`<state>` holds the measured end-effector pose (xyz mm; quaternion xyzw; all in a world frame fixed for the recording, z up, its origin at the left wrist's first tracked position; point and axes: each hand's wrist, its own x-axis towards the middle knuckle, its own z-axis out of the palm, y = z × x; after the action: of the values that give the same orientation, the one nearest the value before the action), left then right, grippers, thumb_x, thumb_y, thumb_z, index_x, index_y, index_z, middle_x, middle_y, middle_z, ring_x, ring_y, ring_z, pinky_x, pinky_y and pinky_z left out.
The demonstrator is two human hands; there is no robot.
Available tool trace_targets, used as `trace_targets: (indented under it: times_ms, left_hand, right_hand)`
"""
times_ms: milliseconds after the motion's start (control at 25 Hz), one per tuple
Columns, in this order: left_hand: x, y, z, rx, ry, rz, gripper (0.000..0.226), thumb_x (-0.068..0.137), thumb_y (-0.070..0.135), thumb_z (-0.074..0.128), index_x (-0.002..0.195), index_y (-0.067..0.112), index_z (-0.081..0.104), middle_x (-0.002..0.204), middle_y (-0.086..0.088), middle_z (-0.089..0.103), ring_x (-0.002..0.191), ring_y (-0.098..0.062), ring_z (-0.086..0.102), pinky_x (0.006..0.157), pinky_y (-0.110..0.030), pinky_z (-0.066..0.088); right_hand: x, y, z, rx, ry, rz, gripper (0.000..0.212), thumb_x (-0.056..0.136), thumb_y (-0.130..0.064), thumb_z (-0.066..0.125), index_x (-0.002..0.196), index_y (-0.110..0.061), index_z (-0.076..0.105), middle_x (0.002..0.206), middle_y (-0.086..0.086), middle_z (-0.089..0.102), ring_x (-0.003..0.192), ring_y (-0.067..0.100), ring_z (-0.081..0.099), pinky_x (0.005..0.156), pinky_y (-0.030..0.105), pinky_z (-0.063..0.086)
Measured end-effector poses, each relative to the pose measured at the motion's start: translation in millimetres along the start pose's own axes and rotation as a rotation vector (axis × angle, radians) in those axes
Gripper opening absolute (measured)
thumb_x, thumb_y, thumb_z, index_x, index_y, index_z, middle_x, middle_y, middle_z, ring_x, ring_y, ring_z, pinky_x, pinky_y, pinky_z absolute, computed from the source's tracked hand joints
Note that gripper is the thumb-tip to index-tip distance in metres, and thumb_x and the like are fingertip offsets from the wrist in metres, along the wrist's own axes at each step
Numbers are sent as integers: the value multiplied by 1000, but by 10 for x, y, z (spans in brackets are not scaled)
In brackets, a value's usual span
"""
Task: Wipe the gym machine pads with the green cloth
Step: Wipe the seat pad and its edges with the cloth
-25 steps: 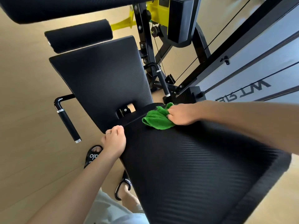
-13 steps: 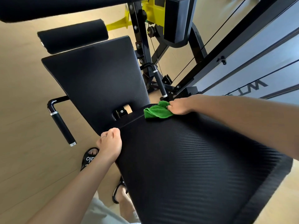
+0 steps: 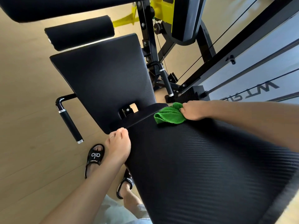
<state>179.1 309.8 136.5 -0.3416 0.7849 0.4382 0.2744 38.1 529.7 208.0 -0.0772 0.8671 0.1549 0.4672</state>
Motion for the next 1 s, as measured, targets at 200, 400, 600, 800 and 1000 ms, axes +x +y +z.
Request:
trace_targets:
  times_ms: [200,400,600,800,1000]
  left_hand:
    - [28,-63,24,-220,15,-33,47,107,24,18,150,17,37,156,-4,34,145,-22,20,117,-37,10]
    - [4,-187,-26,-444,117,-69,52,105,39,17,149,17,34,149,-9,35,136,-24,28,112,-37,18]
    - [-6,-544,-224,-606,147,-219,47,103,42,20,127,14,48,135,-12,48,111,-22,49,91,-35,39]
    - [216,-635,-452,-628,51,-236,50,103,40,21,116,9,58,113,-14,60,99,-20,56,79,-26,46]
    - [351,-634,-521,-487,-94,-173,62,99,58,12,142,30,46,154,-2,38,142,-29,33,115,-48,22]
  right_hand:
    - [591,-747,64,-120,7,-89,45,100,-20,33,134,-4,57,139,18,56,126,40,55,104,45,46]
    - [258,-1827,309,-132,1,-443,44,104,-27,32,132,-4,57,136,19,55,127,38,52,103,43,41]
    - [91,-1939,416,-15,124,-632,46,106,-33,31,149,-18,36,134,13,42,113,36,55,98,49,46]
    - [182,-2121,350,-222,26,-754,44,99,-44,37,142,-41,48,137,8,49,121,34,53,103,49,45]
    - [-365,-2134,360,-464,-12,-796,30,96,-28,44,105,-18,71,112,7,59,94,30,56,97,44,46]
